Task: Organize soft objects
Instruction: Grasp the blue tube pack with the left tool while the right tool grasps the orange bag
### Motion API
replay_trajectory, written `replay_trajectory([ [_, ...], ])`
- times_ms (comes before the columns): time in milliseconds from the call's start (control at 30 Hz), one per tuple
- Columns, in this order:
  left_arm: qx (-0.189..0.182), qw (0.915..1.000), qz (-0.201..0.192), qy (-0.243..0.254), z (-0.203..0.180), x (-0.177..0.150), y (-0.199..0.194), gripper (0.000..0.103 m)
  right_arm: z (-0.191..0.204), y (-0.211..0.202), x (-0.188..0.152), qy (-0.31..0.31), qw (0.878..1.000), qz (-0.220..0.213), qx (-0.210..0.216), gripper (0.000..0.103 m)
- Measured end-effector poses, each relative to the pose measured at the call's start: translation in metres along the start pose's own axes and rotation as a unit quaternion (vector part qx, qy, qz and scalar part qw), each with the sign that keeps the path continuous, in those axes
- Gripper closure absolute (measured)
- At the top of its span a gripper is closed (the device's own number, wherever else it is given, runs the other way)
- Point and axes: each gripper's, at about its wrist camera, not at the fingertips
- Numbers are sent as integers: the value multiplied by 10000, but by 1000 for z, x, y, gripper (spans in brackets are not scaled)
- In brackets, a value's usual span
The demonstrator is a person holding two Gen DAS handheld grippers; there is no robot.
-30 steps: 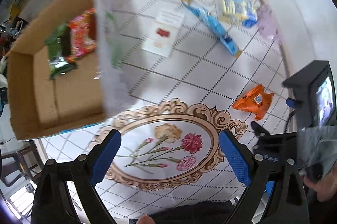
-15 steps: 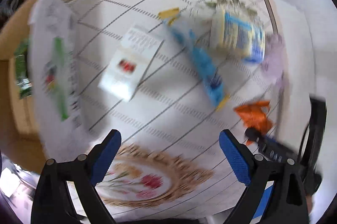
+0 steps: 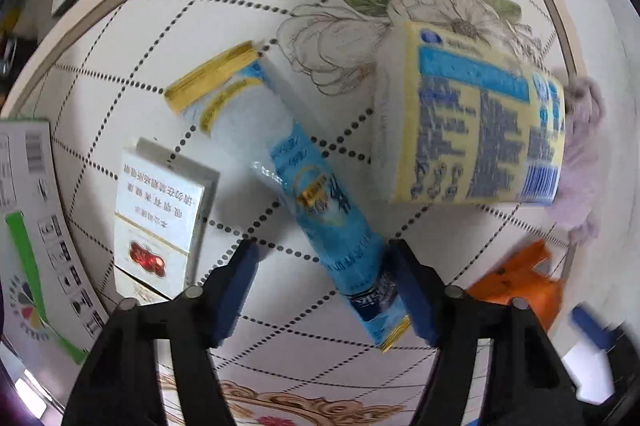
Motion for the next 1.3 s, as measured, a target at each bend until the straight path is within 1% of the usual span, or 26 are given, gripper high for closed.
replay_trajectory([
  [33,-27,10000,-19,82,-1,-4,-2,55,2,-1,2,-185,9998,-30,-38,31],
  [100,-69,9998,30,204,0,-15,-5,66,13,1,5,-574,9983,-68,-110,31],
  [200,-97,9992,157,363,5,-39,-5,67,37,9,6,-1106,9937,4,-202,31],
  [233,-102,9991,190,366,8,-46,-4,67,43,14,8,-1230,9922,85,-187,31],
  [267,-154,9991,135,362,11,-50,-5,67,47,20,8,-1344,9905,198,-195,31],
  [367,-323,9990,108,287,17,-57,-7,62,53,45,10,-1486,9863,516,-494,31],
  [433,-348,9990,121,241,20,-54,-7,60,54,56,11,-1391,9866,646,-563,31],
  [500,-257,9993,157,215,23,-43,-8,60,53,57,13,-1235,9883,661,-605,31],
  [567,-333,9992,148,169,25,-36,-11,60,48,51,19,-1105,9905,625,-524,31],
  [633,-393,9991,86,136,29,-27,-14,60,44,41,26,-986,9932,523,-321,31],
  [767,-437,9989,185,12,32,-9,-3,57,36,44,36,-767,9950,602,-217,31],
  [833,-423,9990,111,120,29,0,-3,57,32,47,40,-698,9954,619,-219,31],
  [867,-356,9991,103,205,26,2,-3,57,30,48,42,-633,9960,604,-189,32],
  [900,-298,9992,82,261,24,3,-3,59,27,48,43,-548,9967,566,-173,34],
  [933,-239,9993,37,300,22,4,-3,68,23,49,46,-485,9971,567,-141,34],
  [967,-188,9992,-11,357,17,6,-4,75,19,46,47,-422,9977,526,-116,37],
  [1000,-201,9990,-22,397,9,9,-4,82,18,52,50,-384,9981,475,-97,40],
  [1033,-277,9989,2,368,7,9,-5,84,18,49,51,-383,9983,425,-110,42],
  [1067,-352,9989,27,315,8,7,-6,85,21,49,43,-388,9984,395,-145,47],
  [1100,-400,9989,27,261,10,5,-7,86,19,44,44,-375,9985,364,-173,51],
  [1133,-419,9989,17,223,11,-8,-7,86,19,40,44,-358,9986,333,-175,54],
  [1167,-436,9989,11,187,14,-12,-9,86,19,36,44,-343,9988,301,-171,58],
  [1300,-510,9984,-102,212,18,-35,-23,87,15,22,32,-129,9997,214,19,59],
])
Point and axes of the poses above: each gripper's, at about its wrist camera, not at the fingertips, and y roughly the way its jaws point, z to its left, x to its top, and after that the axes turned 12 degrees about -z, right-handed
